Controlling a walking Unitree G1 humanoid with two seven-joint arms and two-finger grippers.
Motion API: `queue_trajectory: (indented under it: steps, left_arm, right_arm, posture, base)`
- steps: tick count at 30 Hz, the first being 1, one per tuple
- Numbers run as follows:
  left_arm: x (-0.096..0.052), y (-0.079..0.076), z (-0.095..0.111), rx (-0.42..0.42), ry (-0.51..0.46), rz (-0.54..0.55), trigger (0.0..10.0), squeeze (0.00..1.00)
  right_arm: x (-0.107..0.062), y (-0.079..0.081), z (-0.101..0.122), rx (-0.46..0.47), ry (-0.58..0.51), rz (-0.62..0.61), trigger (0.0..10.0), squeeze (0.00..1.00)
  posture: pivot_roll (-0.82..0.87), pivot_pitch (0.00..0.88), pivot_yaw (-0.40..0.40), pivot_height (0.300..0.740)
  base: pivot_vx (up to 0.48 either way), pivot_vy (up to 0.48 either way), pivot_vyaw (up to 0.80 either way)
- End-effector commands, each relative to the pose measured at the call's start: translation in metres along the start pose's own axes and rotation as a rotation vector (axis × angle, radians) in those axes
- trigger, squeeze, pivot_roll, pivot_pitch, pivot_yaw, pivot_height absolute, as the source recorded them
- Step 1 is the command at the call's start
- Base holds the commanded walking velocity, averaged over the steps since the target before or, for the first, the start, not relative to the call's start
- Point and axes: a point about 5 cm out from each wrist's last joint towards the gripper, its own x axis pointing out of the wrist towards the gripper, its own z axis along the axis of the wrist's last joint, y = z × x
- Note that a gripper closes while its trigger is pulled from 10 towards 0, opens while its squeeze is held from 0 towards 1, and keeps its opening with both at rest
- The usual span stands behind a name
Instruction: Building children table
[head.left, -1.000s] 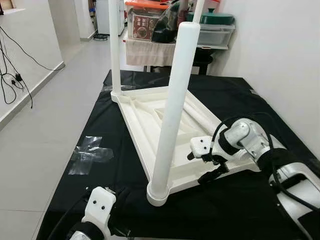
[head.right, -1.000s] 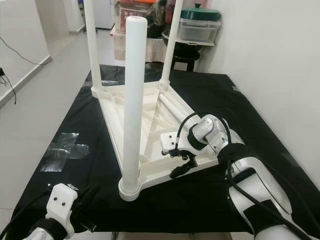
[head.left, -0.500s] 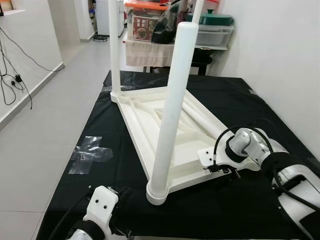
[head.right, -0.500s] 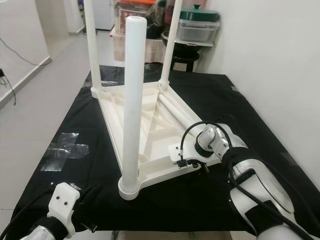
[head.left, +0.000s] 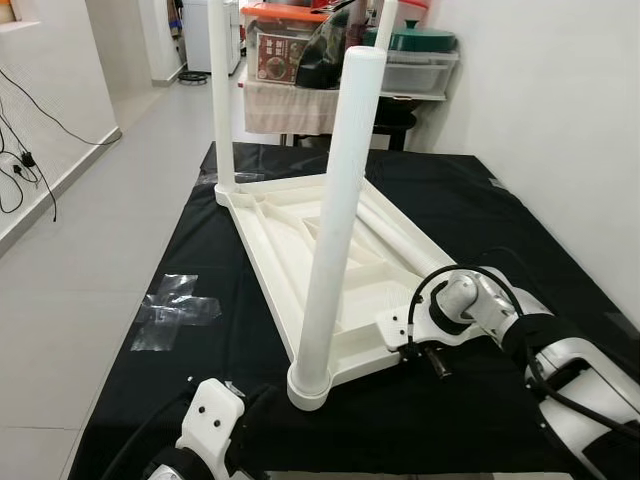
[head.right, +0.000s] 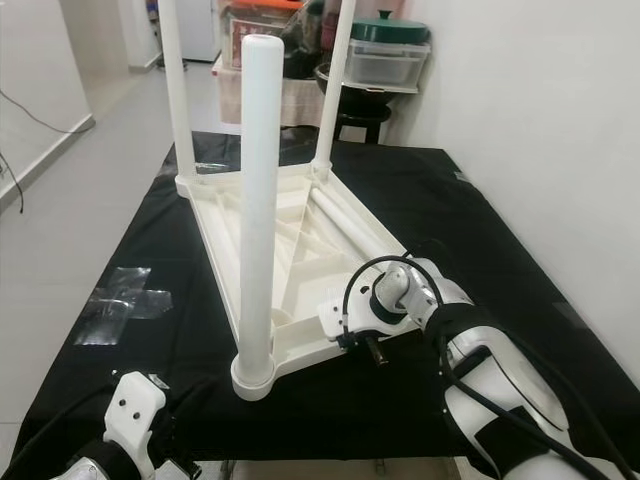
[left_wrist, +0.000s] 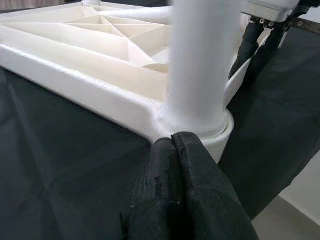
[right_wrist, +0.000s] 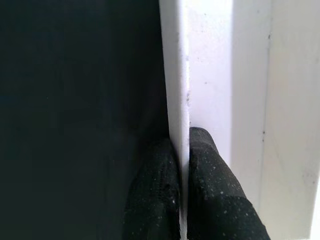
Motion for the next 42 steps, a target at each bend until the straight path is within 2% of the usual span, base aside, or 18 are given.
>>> queue_trajectory:
  steps: [1, 3, 5, 7, 8, 10, 13, 16, 17, 20, 21, 22, 26, 27, 28, 31, 39, 42]
  left_arm:
    - [0.001, -0.002, -0.003, 0.012, 0.020, -0.016, 10.0, 0.00]
    - [0.003, -0.001, -0.003, 0.031, 0.021, -0.013, 10.0, 0.00]
    - [0.003, -0.001, -0.003, 0.031, 0.021, -0.013, 10.0, 0.00]
    - [0.004, 0.000, -0.003, 0.045, 0.025, -0.013, 10.0, 0.00]
    - [0.004, 0.000, -0.003, 0.045, 0.025, -0.013, 10.0, 0.00]
    - [0.005, 0.001, -0.003, 0.054, 0.028, -0.016, 10.0, 0.00]
    - [0.005, 0.002, -0.003, 0.056, 0.030, -0.017, 10.0, 0.00]
    - [0.005, 0.002, -0.003, 0.056, 0.030, -0.017, 10.0, 0.00]
    - [0.005, 0.003, -0.003, 0.057, 0.031, -0.016, 10.0, 0.00]
    - [0.005, 0.003, -0.004, 0.058, 0.031, -0.015, 10.0, 0.00]
    - [0.005, 0.003, -0.004, 0.058, 0.030, -0.015, 10.0, 0.00]
    - [0.006, 0.003, -0.004, 0.058, 0.030, -0.015, 10.0, 0.00]
    - [0.006, 0.004, -0.004, 0.059, 0.029, -0.015, 10.0, 0.00]
    - [0.006, 0.004, -0.004, 0.060, 0.029, -0.016, 10.0, 0.00]
    - [0.006, 0.004, -0.004, 0.062, 0.030, -0.017, 10.0, 0.00]
    - [0.007, 0.004, -0.004, 0.064, 0.031, -0.020, 10.0, 0.00]
    - [0.008, 0.005, -0.004, 0.066, 0.031, -0.021, 10.0, 0.00]
    - [0.009, 0.005, -0.003, 0.074, 0.029, -0.026, 10.0, 0.00]
  right_arm:
    - [0.008, 0.000, 0.013, -0.011, -0.104, -0.037, 0.0, 0.00]
    - [0.013, -0.006, 0.037, -0.039, -0.237, -0.054, 0.0, 0.00]
    - [0.013, -0.006, 0.037, -0.039, -0.237, -0.054, 0.0, 0.00]
    - [0.016, -0.015, 0.075, -0.065, -0.421, -0.094, 0.0, 0.00]
    - [0.016, -0.015, 0.075, -0.065, -0.421, -0.094, 0.0, 0.00]
    - [0.018, -0.025, 0.103, -0.081, -0.510, -0.161, 0.0, 0.00]
    - [0.021, -0.029, 0.120, -0.089, -0.551, -0.194, 0.0, 0.00]
    - [0.021, -0.029, 0.120, -0.089, -0.551, -0.194, 0.0, 0.00]
    - [0.023, -0.031, 0.135, -0.088, -0.600, -0.214, 0.0, 0.00]
    - [0.025, -0.033, 0.144, -0.082, -0.629, -0.235, 0.0, 0.00]
    - [0.027, -0.033, 0.146, -0.079, -0.624, -0.256, 4.5, 0.00]
    - [0.029, -0.035, 0.147, -0.074, -0.603, -0.290, 10.0, 0.00]
    - [0.031, -0.041, 0.147, -0.031, -0.569, -0.372, 10.0, 0.00]
    - [0.031, -0.044, 0.145, -0.016, -0.538, -0.409, 10.0, 0.96]
    - [0.031, -0.048, 0.142, -0.002, -0.505, -0.454, 10.0, 1.00]
    - [0.028, -0.056, 0.134, 0.065, -0.459, -0.550, 10.0, 1.00]
    - [0.026, -0.054, 0.122, 0.120, -0.469, -0.561, 10.0, 1.00]
    - [0.020, -0.039, 0.114, 0.173, -0.646, -0.445, 10.0, 1.00]
  posture:
    - [0.06, 0.000, -0.101, 0.740]
    - [0.06, 0.000, -0.097, 0.740]
    - [0.06, 0.000, -0.097, 0.740]
    - [0.07, 0.000, -0.094, 0.740]
    - [0.07, 0.000, -0.094, 0.740]
    - [0.07, 0.000, -0.092, 0.740]
    - [0.07, 0.000, -0.092, 0.740]
    - [0.07, 0.000, -0.092, 0.740]
    - [0.07, 0.000, -0.092, 0.740]
    - [0.07, 0.000, -0.090, 0.740]
    - [0.06, 0.000, -0.090, 0.740]
    - [0.06, 0.000, -0.089, 0.740]
    - [0.06, 0.000, -0.088, 0.740]
    - [0.06, 0.000, -0.085, 0.740]
    - [0.06, 0.000, -0.085, 0.740]
    - [0.06, 0.000, -0.082, 0.740]
    - [0.05, 0.000, -0.075, 0.740]
    - [0.05, 0.000, -0.073, 0.740]
  base:
    - [0.000, 0.000, 0.00]
    - [0.000, 0.000, 0.00]
    - [0.000, 0.000, 0.00]
    - [0.000, 0.000, 0.00]
    - [0.000, 0.000, 0.00]
    - [0.000, 0.000, 0.00]
    - [0.000, 0.000, 0.00]
    - [0.000, 0.000, 0.00]
    - [0.000, 0.000, 0.00]
    - [0.000, 0.000, 0.00]
    - [0.000, 0.000, 0.00]
    - [0.000, 0.000, 0.00]
    - [0.000, 0.000, 0.00]
    - [0.000, 0.000, 0.00]
    - [0.000, 0.000, 0.00]
    - [0.000, 0.000, 0.00]
    - [0.000, 0.000, 0.00]
    - [0.000, 0.000, 0.00]
